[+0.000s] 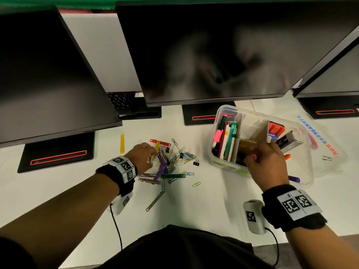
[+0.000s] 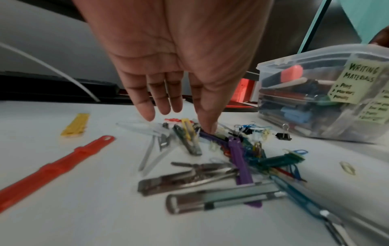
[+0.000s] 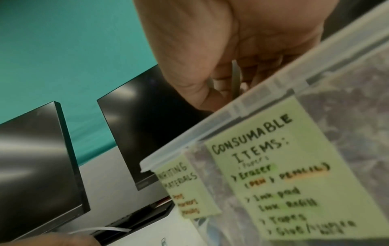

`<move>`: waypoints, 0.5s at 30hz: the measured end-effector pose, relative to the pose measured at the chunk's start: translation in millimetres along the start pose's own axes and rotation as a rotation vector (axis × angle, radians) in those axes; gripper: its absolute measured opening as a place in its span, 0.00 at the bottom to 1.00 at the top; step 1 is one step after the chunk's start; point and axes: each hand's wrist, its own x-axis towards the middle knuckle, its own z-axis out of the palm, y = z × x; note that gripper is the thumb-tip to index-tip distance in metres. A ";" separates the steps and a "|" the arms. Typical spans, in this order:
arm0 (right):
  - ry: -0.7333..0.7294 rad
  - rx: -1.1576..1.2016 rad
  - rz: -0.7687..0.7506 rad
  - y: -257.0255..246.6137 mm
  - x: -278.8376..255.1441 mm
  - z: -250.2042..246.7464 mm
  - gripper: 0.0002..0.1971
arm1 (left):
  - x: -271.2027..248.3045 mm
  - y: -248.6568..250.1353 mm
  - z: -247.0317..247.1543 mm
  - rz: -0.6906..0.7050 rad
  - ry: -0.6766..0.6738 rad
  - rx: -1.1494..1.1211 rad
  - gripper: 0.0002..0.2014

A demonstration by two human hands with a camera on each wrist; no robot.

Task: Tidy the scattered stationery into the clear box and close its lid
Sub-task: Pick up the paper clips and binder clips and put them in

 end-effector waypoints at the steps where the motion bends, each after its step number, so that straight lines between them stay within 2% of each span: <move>1: 0.009 0.008 0.000 -2.0 -2.0 1.7 0.08 | -1.4 -3.3 1.6 0.002 0.017 -0.017 0.22; 3: 0.040 0.053 -0.067 -12.4 -4.9 5.0 0.06 | -4.1 -10.4 2.1 -0.012 0.061 -0.061 0.20; 6: -0.008 0.120 -0.296 -37.0 -9.0 12.2 0.06 | -7.4 -25.5 -0.5 -0.058 0.127 -0.076 0.17; 11: -0.410 0.092 -0.547 -71.7 -21.1 47.4 0.09 | -22.6 -52.7 -5.2 -0.216 0.170 -0.114 0.13; 15: -0.710 -0.091 -0.582 -79.1 -29.6 87.0 0.14 | -38.1 -69.7 -4.0 -0.310 0.133 -0.115 0.17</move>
